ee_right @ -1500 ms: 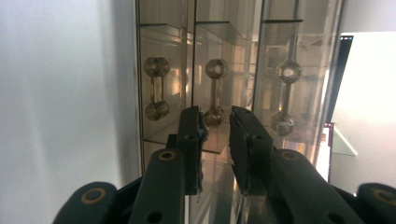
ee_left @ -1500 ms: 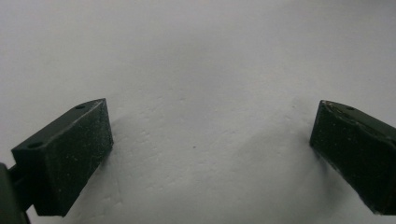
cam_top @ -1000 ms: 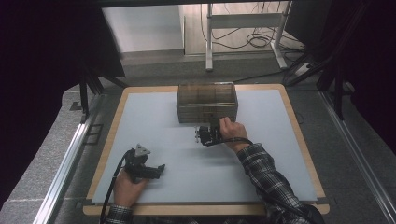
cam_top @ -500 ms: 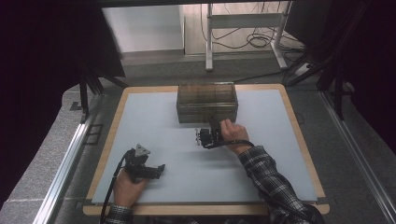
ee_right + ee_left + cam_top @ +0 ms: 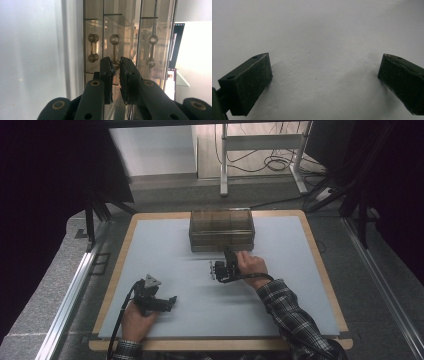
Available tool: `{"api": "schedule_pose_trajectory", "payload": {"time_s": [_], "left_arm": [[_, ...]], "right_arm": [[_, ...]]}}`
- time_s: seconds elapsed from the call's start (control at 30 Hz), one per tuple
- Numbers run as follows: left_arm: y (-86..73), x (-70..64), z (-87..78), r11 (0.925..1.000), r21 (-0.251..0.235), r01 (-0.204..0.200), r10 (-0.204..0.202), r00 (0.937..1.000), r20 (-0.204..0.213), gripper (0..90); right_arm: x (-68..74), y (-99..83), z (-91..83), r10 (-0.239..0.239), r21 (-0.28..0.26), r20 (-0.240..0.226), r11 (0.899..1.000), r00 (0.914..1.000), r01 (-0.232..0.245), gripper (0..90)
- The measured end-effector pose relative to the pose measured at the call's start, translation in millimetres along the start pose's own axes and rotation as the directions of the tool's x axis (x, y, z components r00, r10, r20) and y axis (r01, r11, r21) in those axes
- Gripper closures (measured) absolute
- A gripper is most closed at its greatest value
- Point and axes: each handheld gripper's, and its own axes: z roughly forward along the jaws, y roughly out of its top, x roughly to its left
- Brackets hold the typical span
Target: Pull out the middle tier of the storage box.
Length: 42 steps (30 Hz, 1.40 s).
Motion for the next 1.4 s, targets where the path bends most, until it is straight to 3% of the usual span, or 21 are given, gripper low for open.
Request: {"api": "schedule_pose_trajectory", "payload": {"time_s": [0.37, 0.6, 0.87, 0.97, 1.13, 1.23, 1.27, 1.4], "left_arm": [[0.0, 0.0, 0.0, 1.0000, 0.000, 0.000, 0.000, 1.0000, 0.000, 0.0], [0.0, 0.0, 0.0, 1.0000, 0.000, 0.000, 0.000, 1.0000, 0.000, 0.0], [0.0, 0.0, 0.0, 1.0000, 0.000, 0.000, 0.000, 1.0000, 0.000, 0.0], [0.0, 0.0, 0.0, 1.0000, 0.000, 0.000, 0.000, 1.0000, 0.000, 0.0], [0.1, 0.3, 0.0, 1.0000, 0.000, -0.004, 0.004, 1.0000, -0.001, 0.0], [0.1, 0.3, 0.0, 1.0000, 0.000, -0.004, 0.004, 1.0000, 0.000, 0.0], [0.1, 0.3, 0.0, 1.0000, 0.000, -0.004, 0.004, 1.0000, -0.001, 0.0], [0.1, 0.3, 0.0, 1.0000, 0.000, -0.004, 0.004, 1.0000, 0.000, 0.0]], "right_arm": [[-1.9, -1.7, -2.8, 0.018, -0.016, -0.012, 1.000, 0.9998, -0.019, 73.8], [-9.8, -6.5, -5.2, 0.079, -0.037, -0.062, 0.996, 0.9949, -0.081, 72.0], [-22.6, -12.2, -7.1, 0.148, -0.059, -0.146, 0.986, 0.9781, -0.158, 69.6], [-27.5, -14.7, -7.1, 0.184, -0.070, -0.191, 0.977, 0.9643, -0.200, 68.0], [-31.9, -16.7, -7.2, 0.201, -0.071, -0.219, 0.973, 0.9547, -0.221, 66.5], [-36.1, -17.9, -7.9, 0.217, -0.078, -0.251, 0.967, 0.9433, -0.243, 65.5], [-38.5, -18.6, -7.9, 0.227, -0.085, -0.271, 0.962, 0.9352, -0.259, 65.2], [-43.3, -20.6, -8.0, 0.231, -0.086, -0.301, 0.960, 0.9253, -0.267, 64.8]]}}
